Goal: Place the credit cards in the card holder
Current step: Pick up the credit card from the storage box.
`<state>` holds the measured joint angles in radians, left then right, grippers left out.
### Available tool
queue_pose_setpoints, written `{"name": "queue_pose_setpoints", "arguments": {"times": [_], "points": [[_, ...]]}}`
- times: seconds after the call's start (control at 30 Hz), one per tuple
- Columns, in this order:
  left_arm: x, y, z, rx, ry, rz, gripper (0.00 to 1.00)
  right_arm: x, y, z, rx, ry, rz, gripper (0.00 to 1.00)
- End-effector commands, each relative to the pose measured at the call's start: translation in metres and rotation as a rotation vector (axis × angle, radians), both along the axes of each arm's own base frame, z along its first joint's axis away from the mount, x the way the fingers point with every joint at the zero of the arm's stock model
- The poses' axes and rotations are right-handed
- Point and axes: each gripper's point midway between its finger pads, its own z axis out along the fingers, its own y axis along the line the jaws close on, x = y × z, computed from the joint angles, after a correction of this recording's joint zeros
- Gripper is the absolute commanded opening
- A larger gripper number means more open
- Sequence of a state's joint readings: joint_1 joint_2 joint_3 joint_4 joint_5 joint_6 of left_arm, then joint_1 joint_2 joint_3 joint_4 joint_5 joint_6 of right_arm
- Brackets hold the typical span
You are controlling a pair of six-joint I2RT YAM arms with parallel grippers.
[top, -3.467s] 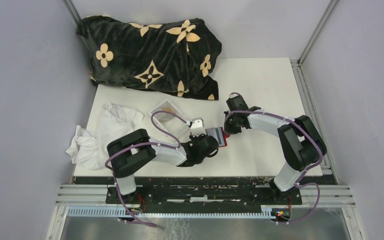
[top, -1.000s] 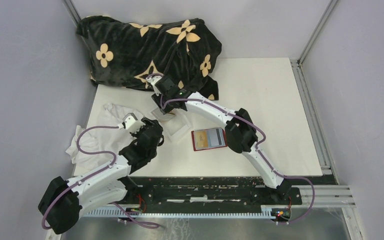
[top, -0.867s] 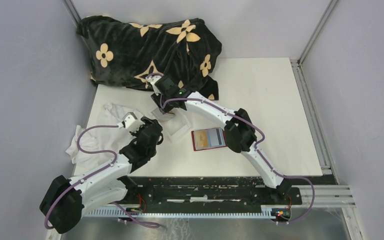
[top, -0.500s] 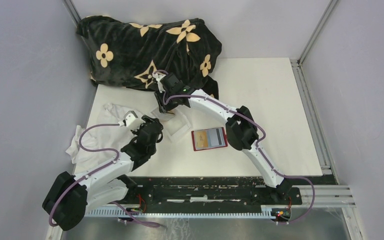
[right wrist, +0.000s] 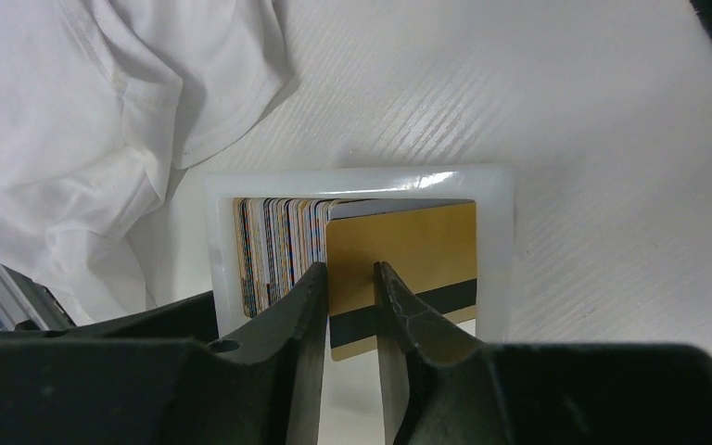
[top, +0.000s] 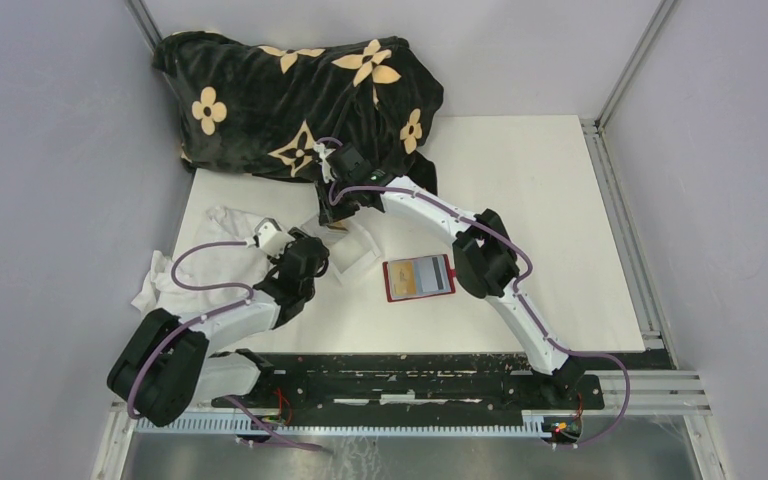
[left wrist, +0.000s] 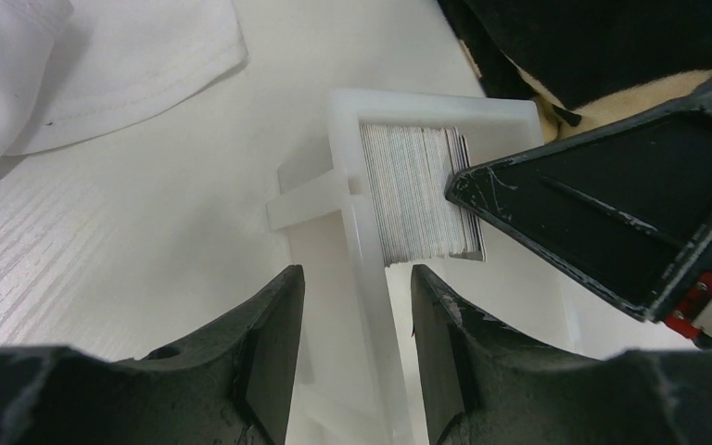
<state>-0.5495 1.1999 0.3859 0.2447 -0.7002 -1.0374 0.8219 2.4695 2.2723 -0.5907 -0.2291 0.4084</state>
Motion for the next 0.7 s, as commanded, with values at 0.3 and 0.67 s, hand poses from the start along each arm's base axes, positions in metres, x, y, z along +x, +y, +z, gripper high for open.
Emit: {"name": "queue_pose_setpoints", "arguments": {"times": [0.3,0.67], "points": [[0.019,-0.004,-0.010,-0.059,-0.011,-0.023,0.53,-0.013,0.008,0.047,0.086,-0.002,0.012,0.21],[0.022,-0.004,-0.012,-0.069,-0.006,-0.035,0.52,-0.014,0.013,0.055,0.099,-0.008,0.010,0.21]]}}
